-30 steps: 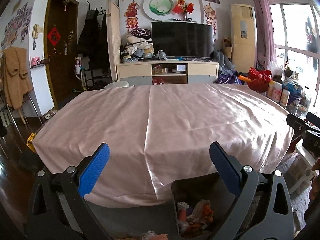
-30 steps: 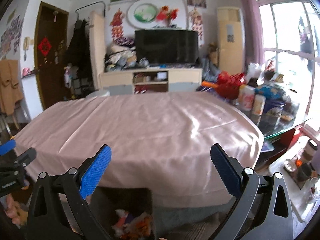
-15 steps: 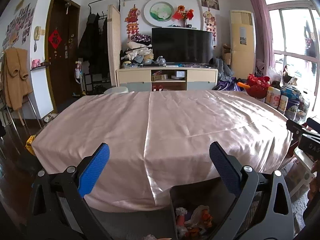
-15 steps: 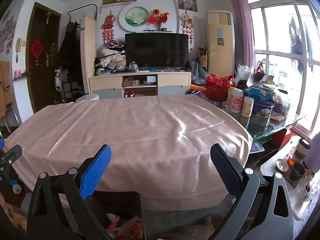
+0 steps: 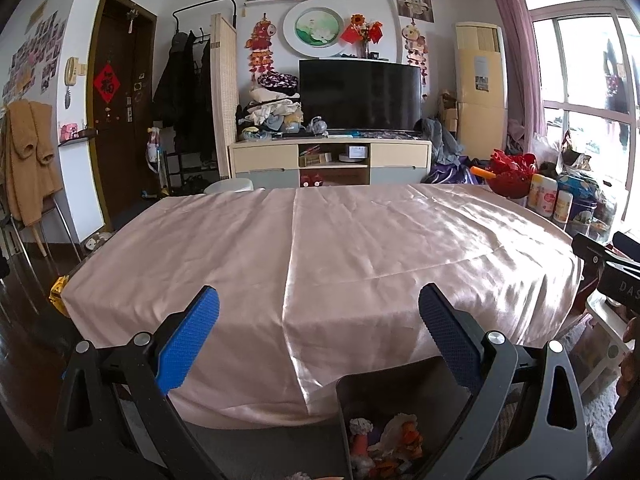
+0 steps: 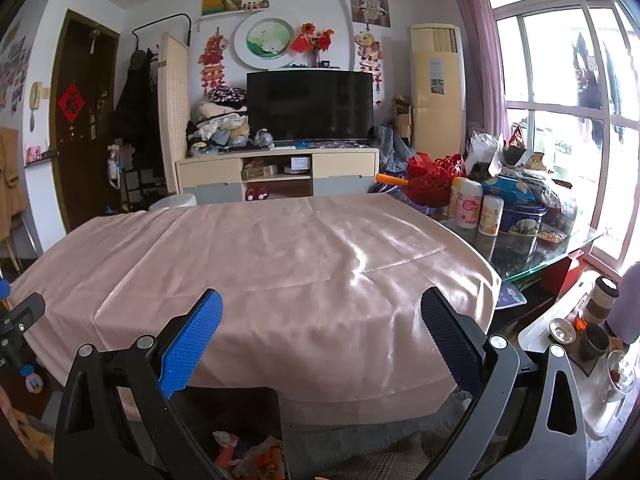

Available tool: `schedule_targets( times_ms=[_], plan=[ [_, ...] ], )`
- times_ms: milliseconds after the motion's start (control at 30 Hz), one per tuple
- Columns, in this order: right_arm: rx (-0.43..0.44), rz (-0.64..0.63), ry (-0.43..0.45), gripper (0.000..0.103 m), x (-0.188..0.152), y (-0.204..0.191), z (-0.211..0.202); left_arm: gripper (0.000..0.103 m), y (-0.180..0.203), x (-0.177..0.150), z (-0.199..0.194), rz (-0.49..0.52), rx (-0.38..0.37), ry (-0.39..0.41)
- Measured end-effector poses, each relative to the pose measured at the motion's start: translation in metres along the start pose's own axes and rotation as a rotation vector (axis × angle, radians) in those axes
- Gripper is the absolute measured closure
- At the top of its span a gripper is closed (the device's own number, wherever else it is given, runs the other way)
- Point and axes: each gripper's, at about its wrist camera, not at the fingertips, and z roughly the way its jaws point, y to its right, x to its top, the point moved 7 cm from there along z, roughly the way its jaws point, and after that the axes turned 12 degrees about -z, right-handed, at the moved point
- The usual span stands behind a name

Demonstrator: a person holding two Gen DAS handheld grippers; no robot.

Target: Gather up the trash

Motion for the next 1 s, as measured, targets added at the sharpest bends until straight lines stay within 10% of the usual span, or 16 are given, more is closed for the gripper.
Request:
schedule_targets(
  times_ms=[1000],
  plan=[
    [0.049,-0.002,-0.024,0.003,0.004,-0.011,0.002,0.008,-0.001,-0.001,0.001,-0.002,-0.003,-0.005]
  ],
)
